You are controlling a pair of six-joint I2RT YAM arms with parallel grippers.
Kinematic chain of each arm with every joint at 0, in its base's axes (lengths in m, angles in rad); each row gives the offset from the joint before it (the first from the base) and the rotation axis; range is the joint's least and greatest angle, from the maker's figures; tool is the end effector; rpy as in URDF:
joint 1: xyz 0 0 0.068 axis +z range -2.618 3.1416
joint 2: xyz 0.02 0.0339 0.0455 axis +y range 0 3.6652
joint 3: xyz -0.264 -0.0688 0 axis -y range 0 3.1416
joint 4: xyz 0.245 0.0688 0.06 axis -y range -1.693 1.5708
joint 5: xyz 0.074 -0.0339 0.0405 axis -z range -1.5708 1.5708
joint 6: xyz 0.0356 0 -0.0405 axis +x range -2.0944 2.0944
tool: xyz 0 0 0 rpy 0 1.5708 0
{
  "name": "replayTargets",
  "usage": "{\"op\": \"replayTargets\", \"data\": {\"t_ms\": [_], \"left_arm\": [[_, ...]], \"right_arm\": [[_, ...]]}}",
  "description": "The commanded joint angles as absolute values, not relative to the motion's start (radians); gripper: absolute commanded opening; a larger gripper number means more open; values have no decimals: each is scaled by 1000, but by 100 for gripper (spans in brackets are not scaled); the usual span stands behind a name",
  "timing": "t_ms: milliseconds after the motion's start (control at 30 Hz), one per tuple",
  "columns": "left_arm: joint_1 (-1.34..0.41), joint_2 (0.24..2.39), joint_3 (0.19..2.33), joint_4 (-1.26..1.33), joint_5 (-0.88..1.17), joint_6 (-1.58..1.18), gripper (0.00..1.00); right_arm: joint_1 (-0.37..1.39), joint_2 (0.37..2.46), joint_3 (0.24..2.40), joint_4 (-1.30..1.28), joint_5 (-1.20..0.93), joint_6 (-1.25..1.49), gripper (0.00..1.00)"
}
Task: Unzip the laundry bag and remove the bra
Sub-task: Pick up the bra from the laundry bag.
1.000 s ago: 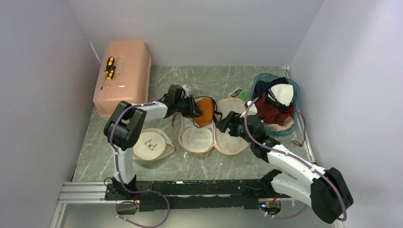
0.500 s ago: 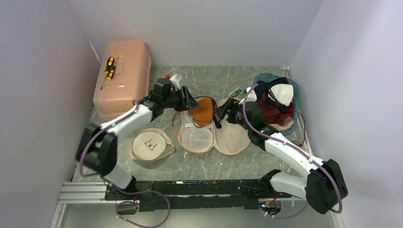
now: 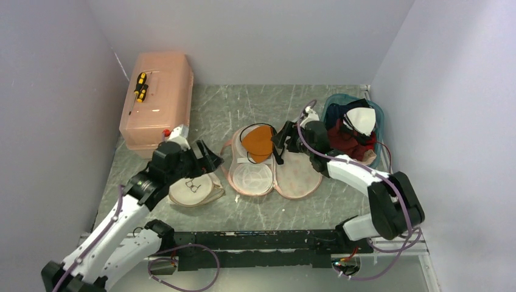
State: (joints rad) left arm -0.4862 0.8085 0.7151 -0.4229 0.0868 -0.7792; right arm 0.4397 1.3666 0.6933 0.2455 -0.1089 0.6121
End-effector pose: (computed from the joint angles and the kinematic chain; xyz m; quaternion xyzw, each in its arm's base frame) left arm 0.1598 -0.0880 0.2873 -0.1044 0.8573 -0.3275 0.3832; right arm 0.2652 0.1290 0.2208 0.0430 0.8393 0.3107 0.4441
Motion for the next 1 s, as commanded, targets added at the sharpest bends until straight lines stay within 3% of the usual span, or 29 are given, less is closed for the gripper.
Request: {"op": "replayTargets", "data": {"t_ms": [0, 267, 967], "left_arm": [[-489, 677, 703, -539, 2, -746, 94], [-489, 534, 719, -686, -174, -747, 94], [-489, 504, 699, -674, -159, -720, 94]], "right_arm": [[434, 1466, 771, 379, -225, 615, 76], [434, 1590, 849, 358, -211, 591, 76], [451, 1769, 925, 324, -258, 621, 66]]}}
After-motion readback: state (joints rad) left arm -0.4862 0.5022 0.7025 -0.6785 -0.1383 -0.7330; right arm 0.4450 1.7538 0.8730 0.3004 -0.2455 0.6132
